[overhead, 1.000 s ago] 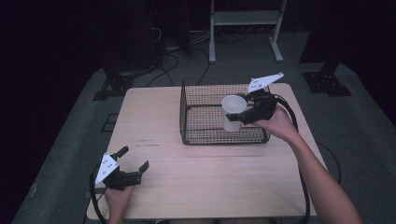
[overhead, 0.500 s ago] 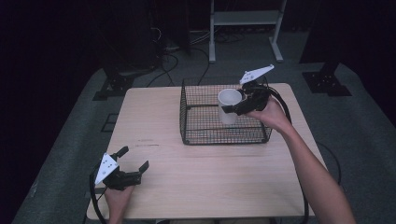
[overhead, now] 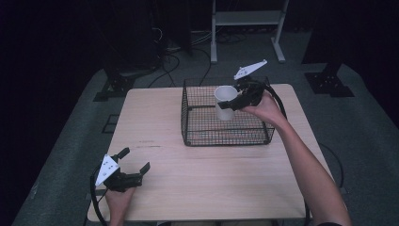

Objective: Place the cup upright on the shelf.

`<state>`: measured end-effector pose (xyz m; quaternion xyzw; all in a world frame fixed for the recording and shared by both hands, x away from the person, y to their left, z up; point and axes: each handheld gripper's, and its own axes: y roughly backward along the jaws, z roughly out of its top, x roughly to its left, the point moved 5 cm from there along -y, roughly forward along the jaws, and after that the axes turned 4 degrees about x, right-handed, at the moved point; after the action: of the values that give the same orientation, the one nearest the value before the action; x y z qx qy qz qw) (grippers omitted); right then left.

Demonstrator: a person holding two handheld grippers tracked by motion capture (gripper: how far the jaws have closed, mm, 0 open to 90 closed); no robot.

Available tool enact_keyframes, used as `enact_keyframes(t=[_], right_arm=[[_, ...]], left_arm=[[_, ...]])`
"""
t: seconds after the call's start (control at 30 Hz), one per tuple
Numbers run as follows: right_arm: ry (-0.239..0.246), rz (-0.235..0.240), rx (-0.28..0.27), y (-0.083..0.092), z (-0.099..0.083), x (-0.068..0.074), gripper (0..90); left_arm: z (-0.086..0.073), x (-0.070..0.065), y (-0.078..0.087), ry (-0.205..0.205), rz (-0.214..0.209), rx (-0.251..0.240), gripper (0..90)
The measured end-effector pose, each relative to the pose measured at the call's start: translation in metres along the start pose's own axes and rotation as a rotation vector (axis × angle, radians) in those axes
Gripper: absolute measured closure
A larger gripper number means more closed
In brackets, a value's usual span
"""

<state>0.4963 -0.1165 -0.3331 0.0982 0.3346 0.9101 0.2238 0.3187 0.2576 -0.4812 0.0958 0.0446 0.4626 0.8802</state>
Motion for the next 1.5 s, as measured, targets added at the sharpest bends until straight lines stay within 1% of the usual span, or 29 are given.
enact_keyframes(t=[0.1,0.17,0.37,0.63,0.93,1.1,1.27,1.33,1.5], right_arm=[[-0.005,0.005,-0.004,-0.003,0.001,-0.002,19.5],[-0.011,0.004,0.008,-0.006,0.002,-0.004,19.4],[-0.025,0.005,0.014,-0.015,0.003,-0.012,19.4],[-0.044,0.018,0.017,-0.032,-0.002,-0.019,19.4],[-0.054,0.020,0.043,-0.051,-0.008,-0.026,19.4],[-0.065,0.020,0.048,-0.058,-0.010,-0.028,19.4],[-0.078,0.018,0.071,-0.067,-0.015,-0.032,19.4],[-0.081,0.019,0.073,-0.068,-0.015,-0.033,19.4],[-0.079,0.015,0.085,-0.075,-0.018,-0.035,19.4]], left_arm=[[0.000,0.000,0.000,0.001,-0.001,-0.001,0.0],[0.000,0.000,0.000,0.001,-0.001,-0.001,0.0],[0.000,-0.002,-0.001,-0.010,-0.001,0.005,0.0],[0.000,-0.002,-0.001,-0.010,-0.003,0.006,0.0],[0.000,-0.002,-0.001,-0.009,-0.004,0.006,0.0],[0.000,-0.002,-0.001,-0.009,-0.004,0.005,0.0],[0.000,-0.001,-0.001,-0.008,-0.004,0.003,0.0],[0.000,-0.001,0.000,-0.008,-0.004,0.003,0.0],[0.000,-0.001,0.000,-0.008,-0.004,0.003,0.0]])
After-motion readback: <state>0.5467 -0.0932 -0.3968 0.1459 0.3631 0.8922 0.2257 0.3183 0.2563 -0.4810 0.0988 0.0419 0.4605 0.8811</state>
